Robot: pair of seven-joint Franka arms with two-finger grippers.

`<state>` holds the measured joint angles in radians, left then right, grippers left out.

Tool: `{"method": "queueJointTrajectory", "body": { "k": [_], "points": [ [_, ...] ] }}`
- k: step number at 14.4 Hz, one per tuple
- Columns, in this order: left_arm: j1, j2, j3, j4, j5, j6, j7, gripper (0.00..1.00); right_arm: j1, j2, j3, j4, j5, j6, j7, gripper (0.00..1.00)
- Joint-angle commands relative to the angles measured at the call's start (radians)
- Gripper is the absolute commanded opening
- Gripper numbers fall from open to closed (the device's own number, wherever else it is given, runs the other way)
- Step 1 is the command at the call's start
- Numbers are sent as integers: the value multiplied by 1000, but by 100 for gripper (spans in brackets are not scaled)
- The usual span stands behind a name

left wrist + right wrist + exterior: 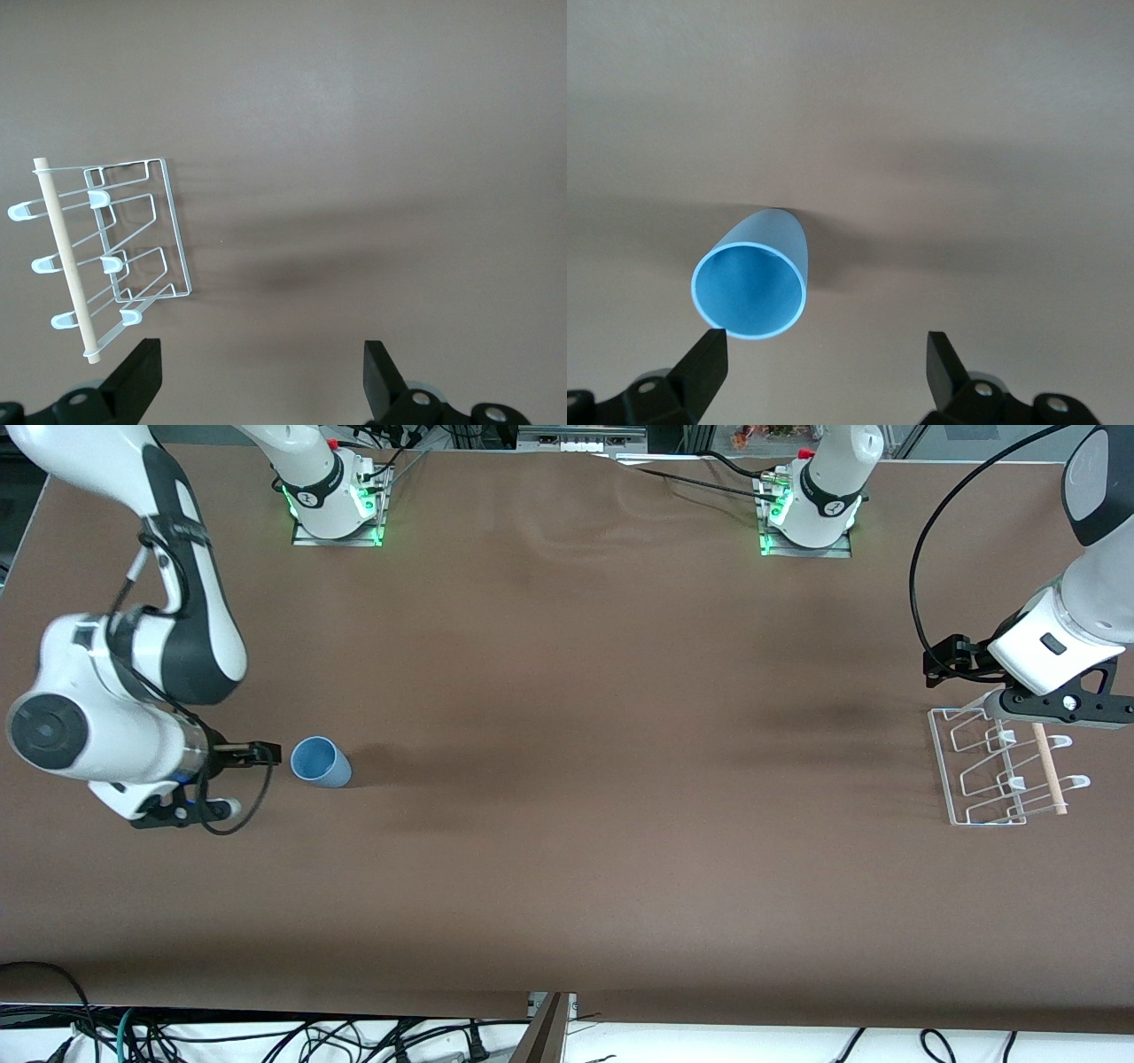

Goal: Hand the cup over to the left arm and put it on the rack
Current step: 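Reach the right gripper down to the blue cup, then close the right gripper on the blue cup rim and lift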

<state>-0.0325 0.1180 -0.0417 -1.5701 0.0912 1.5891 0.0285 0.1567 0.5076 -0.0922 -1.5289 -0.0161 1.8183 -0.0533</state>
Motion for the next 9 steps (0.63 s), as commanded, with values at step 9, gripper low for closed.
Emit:
{"method": "queueJointTrajectory", "body": {
  "k": [9],
  "points": [
    [11,22,3,30,-18,-15,10,100,-2,57,6,-103,47,119,-123,99]
  ]
}}
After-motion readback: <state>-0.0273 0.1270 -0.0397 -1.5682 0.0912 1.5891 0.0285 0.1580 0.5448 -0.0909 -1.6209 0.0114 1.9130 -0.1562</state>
